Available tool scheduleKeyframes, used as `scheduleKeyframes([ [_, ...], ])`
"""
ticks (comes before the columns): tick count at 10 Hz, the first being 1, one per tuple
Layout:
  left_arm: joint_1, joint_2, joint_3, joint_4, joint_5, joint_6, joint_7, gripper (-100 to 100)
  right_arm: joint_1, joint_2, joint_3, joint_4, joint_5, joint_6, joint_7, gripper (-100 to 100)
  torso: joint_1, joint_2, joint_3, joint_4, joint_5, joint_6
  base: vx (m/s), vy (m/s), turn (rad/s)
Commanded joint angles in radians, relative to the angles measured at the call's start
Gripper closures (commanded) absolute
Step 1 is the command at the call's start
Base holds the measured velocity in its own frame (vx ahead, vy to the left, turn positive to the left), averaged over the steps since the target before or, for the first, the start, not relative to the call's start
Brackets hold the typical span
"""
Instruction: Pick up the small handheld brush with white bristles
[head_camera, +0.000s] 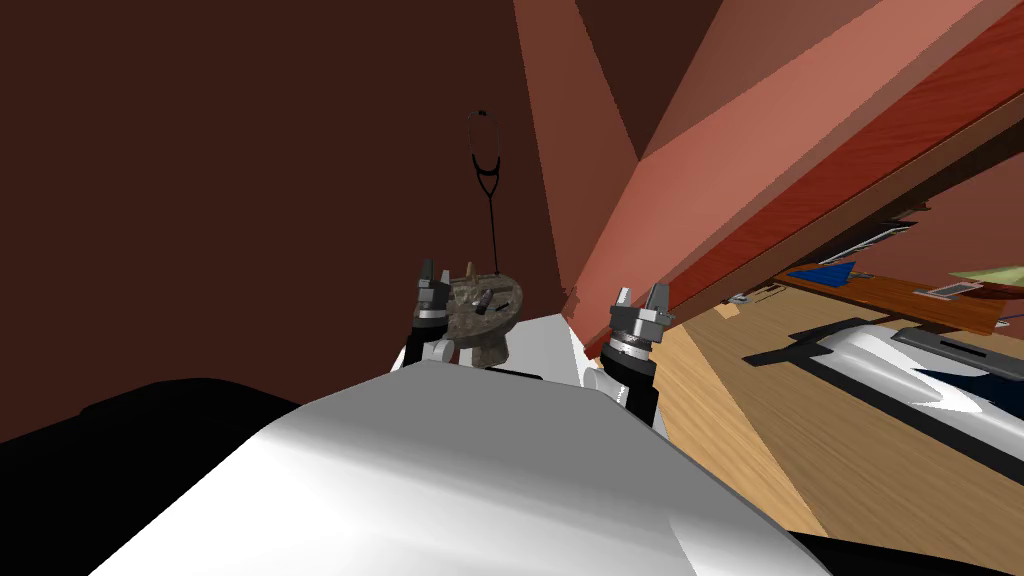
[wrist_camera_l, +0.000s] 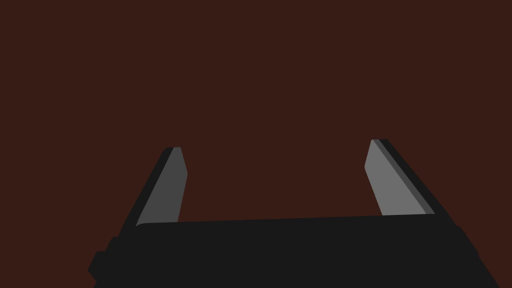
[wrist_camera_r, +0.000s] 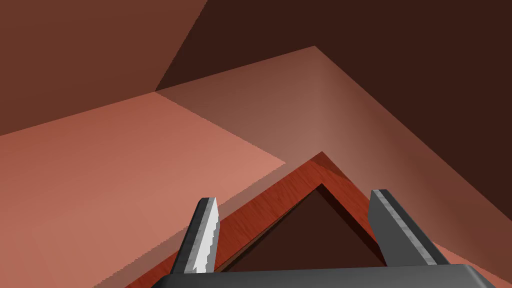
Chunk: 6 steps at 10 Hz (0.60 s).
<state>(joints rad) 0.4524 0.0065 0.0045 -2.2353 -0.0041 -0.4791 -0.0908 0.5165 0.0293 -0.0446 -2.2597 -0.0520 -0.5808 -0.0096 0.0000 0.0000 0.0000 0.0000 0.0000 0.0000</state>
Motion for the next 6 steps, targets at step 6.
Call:
scheduleKeyframes([
  [6, -0.008, 0.067, 0.024, 0.007, 0.043, 0.146, 0.013, -100, 0.000, 0.000, 0.000, 0.000, 0.000, 0.000, 0.000, 0, -0.004, -0.002, -0.001, 0.000, -0.001, 0.000, 0.028, -0.054, 0.064],
])
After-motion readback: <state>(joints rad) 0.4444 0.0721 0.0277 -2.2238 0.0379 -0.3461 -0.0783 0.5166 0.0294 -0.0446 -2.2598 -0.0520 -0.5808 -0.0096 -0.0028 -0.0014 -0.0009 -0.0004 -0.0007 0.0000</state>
